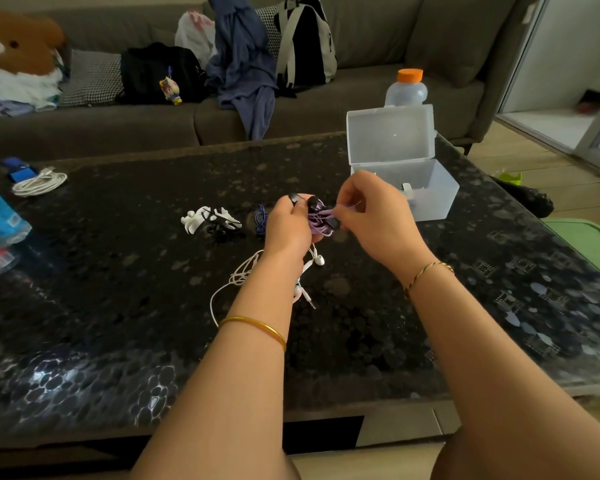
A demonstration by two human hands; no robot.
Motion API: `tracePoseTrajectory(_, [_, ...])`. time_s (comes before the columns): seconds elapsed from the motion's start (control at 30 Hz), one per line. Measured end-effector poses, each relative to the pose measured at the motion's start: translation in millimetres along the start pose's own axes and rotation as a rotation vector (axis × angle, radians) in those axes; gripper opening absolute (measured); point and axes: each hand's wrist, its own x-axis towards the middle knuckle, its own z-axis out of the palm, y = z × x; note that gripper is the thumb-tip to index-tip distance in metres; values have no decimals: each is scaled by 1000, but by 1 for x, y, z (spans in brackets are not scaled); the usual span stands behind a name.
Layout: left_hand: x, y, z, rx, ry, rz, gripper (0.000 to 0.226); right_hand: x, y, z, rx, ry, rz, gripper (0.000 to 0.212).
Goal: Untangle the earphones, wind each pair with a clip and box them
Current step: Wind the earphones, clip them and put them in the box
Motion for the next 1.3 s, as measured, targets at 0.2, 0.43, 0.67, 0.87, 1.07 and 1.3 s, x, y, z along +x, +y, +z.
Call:
tracePoseTrajectory(0.2, [0, 2, -2, 25, -12, 3, 23, 3, 6, -2, 223, -55, 205, 3])
tracePoseTrajectory(0.43, [-1, 0, -5, 172, -90, 76, 23, 5, 1, -1, 302, 36, 160, 6])
tracePoseTrajectory(0.67, [-5, 2, -8, 240, -186, 93, 23, 8, 2, -11, 431, -62, 242, 3])
tracePoseTrajectory(0.87, [-5, 5, -7, 225, -213, 51, 21, 5, 4, -9, 612, -95, 287, 12])
tracePoseTrajectory(1.07, [-5, 3, -11, 174, -260, 34, 25, 6, 6, -7, 573, -110, 283, 12])
tracePoseTrajectory(1.3, [-10, 5, -15, 172, -360, 23, 25, 4, 6, -8, 405, -120, 164, 9])
